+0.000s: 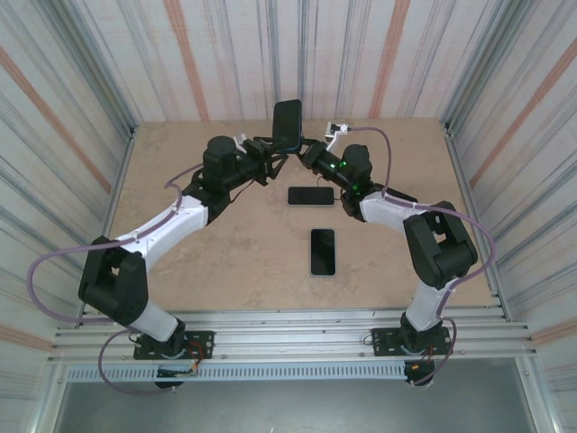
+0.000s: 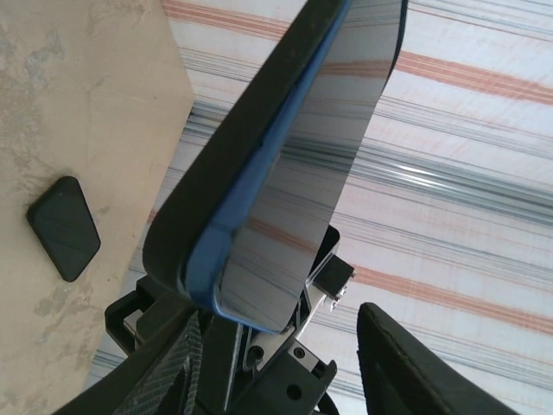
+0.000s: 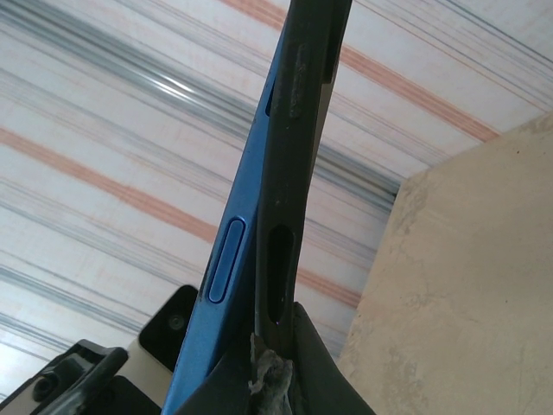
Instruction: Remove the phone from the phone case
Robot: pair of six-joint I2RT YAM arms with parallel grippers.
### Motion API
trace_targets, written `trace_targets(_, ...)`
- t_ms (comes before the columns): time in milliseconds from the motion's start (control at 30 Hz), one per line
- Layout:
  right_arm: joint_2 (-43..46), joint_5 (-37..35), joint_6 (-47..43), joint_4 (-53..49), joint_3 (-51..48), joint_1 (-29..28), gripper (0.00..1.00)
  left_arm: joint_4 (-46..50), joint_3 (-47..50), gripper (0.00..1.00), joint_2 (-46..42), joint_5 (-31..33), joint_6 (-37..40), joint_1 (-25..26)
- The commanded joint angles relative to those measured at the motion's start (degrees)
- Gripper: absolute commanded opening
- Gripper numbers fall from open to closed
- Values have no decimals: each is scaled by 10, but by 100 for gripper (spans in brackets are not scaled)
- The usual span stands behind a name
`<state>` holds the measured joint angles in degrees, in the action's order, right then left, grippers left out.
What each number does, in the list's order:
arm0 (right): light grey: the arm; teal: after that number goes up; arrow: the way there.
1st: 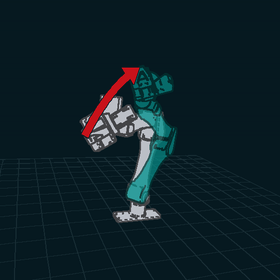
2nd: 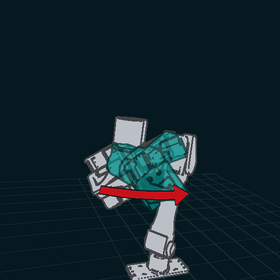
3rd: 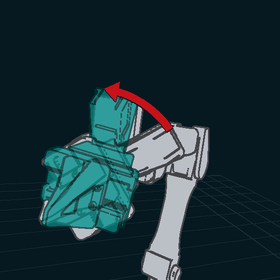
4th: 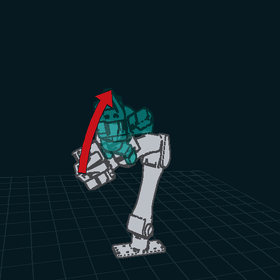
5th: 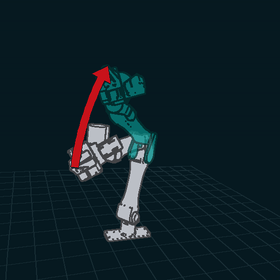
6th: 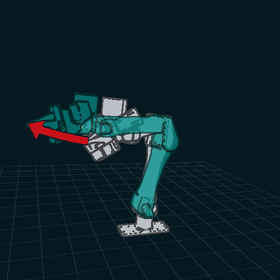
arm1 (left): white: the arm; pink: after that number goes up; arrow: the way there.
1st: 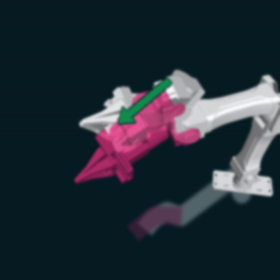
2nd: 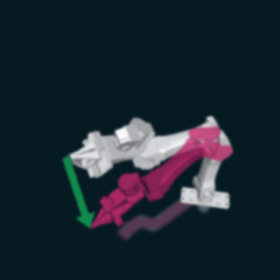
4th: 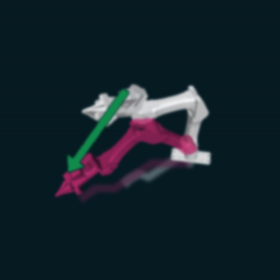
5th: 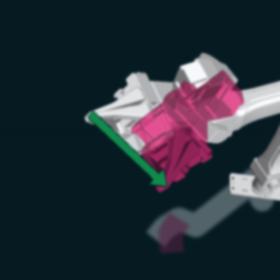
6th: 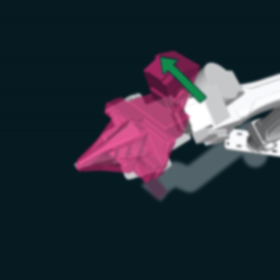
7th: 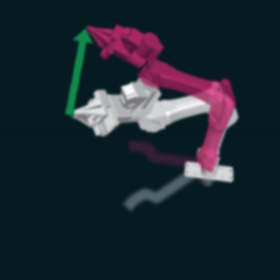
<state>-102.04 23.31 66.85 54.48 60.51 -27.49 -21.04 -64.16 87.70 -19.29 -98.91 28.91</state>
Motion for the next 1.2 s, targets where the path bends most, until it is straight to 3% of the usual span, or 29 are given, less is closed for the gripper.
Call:
trace_targets(0, 2, -13, -21, 50, 7, -8, 6, -34, -7, 49, 6, 12, -11, 2)
trace_targets(400, 3, -5, -53, 23, 13, -24, 5, -70, 11, 41, 8, 7, -36, -11)
trace_targets(800, 3, -40, -38, 44, 13, -30, 4, -58, 56, 49, -30, -23, -40, -12)
trace_targets(1167, 4, -56, -49, 44, 6, -50, 4, -64, 56, 41, -58, -37, -49, -24)
